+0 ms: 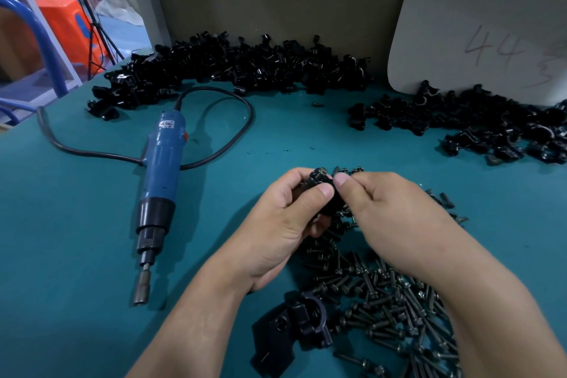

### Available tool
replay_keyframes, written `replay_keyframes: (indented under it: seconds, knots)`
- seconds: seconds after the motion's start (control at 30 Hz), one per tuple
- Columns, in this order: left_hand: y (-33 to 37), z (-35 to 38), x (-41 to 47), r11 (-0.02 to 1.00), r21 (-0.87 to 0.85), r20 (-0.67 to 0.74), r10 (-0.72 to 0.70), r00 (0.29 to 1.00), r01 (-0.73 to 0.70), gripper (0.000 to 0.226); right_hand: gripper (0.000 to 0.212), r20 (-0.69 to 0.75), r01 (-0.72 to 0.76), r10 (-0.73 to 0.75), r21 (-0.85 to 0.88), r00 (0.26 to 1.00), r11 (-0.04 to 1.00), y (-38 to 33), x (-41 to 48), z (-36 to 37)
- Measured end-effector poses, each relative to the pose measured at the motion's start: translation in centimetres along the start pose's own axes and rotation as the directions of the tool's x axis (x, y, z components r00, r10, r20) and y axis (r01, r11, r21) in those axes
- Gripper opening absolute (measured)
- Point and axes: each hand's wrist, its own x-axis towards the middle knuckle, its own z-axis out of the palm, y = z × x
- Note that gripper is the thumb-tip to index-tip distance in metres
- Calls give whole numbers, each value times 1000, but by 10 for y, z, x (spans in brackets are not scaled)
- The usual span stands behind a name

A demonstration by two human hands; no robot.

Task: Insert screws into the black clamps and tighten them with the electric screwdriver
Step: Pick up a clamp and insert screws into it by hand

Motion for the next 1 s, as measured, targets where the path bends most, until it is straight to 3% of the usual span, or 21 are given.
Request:
replay_keyframes:
  seconds: [0.13, 0.37, 0.5, 0.6, 0.8, 1.0]
  knots:
    - [-3, 0, 1, 999, 10, -19, 33, 999, -32, 8, 38, -23, -43, 42, -9, 999, 999, -2, -3, -4]
    - [-7, -1, 3, 998, 44, 2, 41, 999, -42, 11, 21, -134, -26, 30, 32, 991, 999, -12, -2, -3]
    - [-9, -3, 5, 997, 32, -14, 68, 998, -68, 9, 18, -95, -125, 138, 126, 986, 984, -11, -2, -4]
    - [-9, -3, 6, 993, 63, -19, 103, 995, -101, 18, 39, -81, -181, 191, 121, 978, 976, -10, -3, -7]
    - [-13, -3, 5, 967, 167, 15, 190, 982, -190, 16, 54, 7, -233, 233, 34, 972, 972, -16, -4, -7]
    - [-16, -2, 5, 929, 279, 4, 253, 967, -244, 22, 37, 52, -289, 290, -11, 956, 957, -23, 1, -1]
